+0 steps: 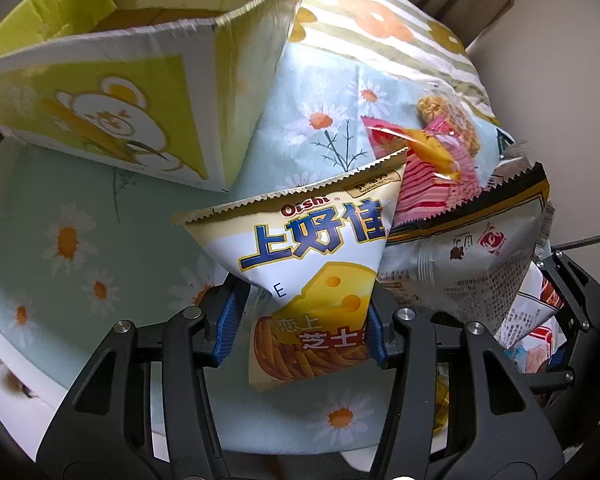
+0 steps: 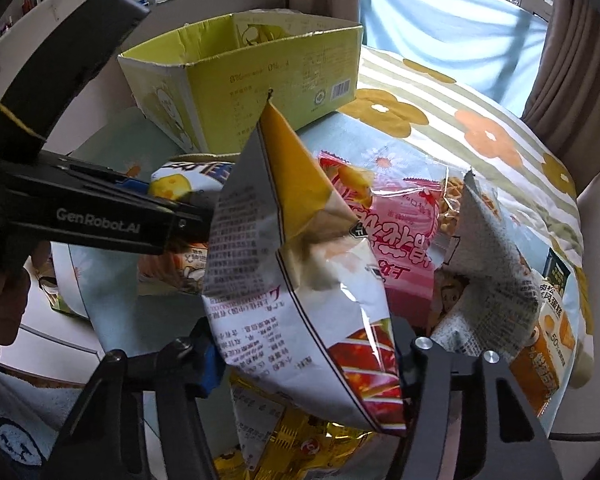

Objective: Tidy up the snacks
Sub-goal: 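Grasp the Oishi bag with the left tool while the right tool grasps a white bag, then carry the Oishi bag into the yellow box while the right tool carries its bag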

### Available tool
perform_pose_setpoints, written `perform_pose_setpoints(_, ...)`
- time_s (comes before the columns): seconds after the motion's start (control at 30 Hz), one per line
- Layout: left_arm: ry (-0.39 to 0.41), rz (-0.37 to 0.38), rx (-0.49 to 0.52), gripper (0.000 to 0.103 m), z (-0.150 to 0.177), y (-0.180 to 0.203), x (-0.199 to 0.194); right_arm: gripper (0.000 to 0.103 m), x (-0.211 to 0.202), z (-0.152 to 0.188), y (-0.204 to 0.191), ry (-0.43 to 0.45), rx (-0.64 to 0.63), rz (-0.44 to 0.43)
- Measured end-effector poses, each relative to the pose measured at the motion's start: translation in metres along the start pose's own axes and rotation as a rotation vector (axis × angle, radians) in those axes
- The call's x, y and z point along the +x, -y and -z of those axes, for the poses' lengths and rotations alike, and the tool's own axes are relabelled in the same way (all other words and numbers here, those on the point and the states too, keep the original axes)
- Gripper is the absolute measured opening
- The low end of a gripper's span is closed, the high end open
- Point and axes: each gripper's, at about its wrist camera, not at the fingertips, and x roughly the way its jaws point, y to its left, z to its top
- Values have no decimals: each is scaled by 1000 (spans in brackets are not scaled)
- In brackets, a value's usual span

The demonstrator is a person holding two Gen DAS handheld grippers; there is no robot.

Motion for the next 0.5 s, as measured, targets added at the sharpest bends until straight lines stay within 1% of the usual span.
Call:
perform_pose_setpoints(0.2,47,-3,19,47,4,5,-29,54,-21,0,0,29,23,0)
perform_pose_setpoints(0.4,132,-3,45,47,2,15,-71,53,-53,-10,-3,86,45,14)
perform_pose_setpoints(0.5,189,2,56,47,-4,17,-94,53,-70,-20,-4,126,55,28)
